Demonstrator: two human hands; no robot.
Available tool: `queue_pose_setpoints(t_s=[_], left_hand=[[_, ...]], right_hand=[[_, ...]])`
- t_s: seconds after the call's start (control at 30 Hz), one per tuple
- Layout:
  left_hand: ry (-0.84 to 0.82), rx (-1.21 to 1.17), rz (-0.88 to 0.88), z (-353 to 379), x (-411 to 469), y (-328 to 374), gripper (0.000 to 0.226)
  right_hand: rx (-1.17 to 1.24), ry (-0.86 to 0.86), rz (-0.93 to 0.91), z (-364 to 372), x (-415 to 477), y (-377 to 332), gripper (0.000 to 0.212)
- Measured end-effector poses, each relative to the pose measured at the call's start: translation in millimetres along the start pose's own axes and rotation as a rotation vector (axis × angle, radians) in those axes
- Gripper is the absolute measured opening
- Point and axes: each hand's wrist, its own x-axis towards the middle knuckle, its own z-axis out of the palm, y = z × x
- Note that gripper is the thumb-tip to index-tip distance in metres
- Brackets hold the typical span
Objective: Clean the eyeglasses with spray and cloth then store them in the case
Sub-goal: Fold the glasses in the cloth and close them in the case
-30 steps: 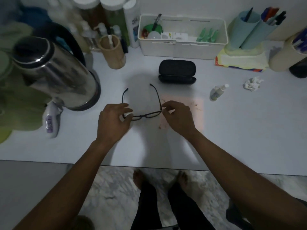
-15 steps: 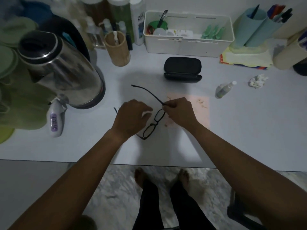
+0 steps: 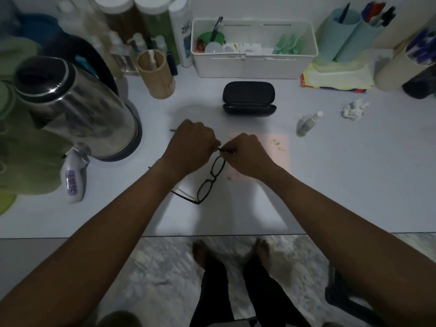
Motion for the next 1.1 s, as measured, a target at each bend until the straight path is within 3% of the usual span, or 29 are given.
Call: queue_pose_setpoints(t_s=[0.1, 0.2, 0.33, 0.43, 0.57, 0.7, 0.83, 0.93, 1.1], left_hand=[[-0.096, -0.093, -0.033, -14.9, 0.4, 0.8, 0.020], [-0.060, -0.189, -0.117, -31.2, 1.6, 5.3, 0.023], [0.238, -0.325, -0.325, -48.1, 0.8, 6.2, 0.020], [0.413, -0.419, -0.526, -50.0, -0.3, 26.4, 0.020], [0.506, -0.672, -0.802, -41.3, 1.6, 57.6, 0.018], [0.487, -0.900, -1.006, -27.5, 10.1, 82.4, 0.022], [0.438, -1.075, -1.071, -10.5, 11.3, 97.5, 0.019], [0.370, -1.063, -1.043, 2.7, 10.5, 98.5, 0.017], [0.276, -0.999, -1.048, 24.4, 16.4, 94.3, 0.014]], right_hand=[[0.010, -0.011, -0.022, -13.6, -5.1, -5.8, 0.018], [0.070, 0.042, 0.009, -28.9, -12.4, -11.5, 0.023], [0.403, 0.055, 0.292, -51.1, -29.0, -7.4, 0.050], [0.679, 0.026, 0.463, -67.0, -43.9, -0.5, 0.050], [0.794, 0.032, 0.535, -76.5, -55.0, 14.2, 0.037], [0.915, 0.055, 0.566, -74.9, -66.8, 31.0, 0.030], [0.983, 0.234, 0.537, -72.6, -69.6, 48.8, 0.015], [0.963, 0.283, 0.554, -77.9, -66.5, 68.7, 0.024], [0.791, 0.245, 0.491, -77.0, -55.7, 92.3, 0.020]])
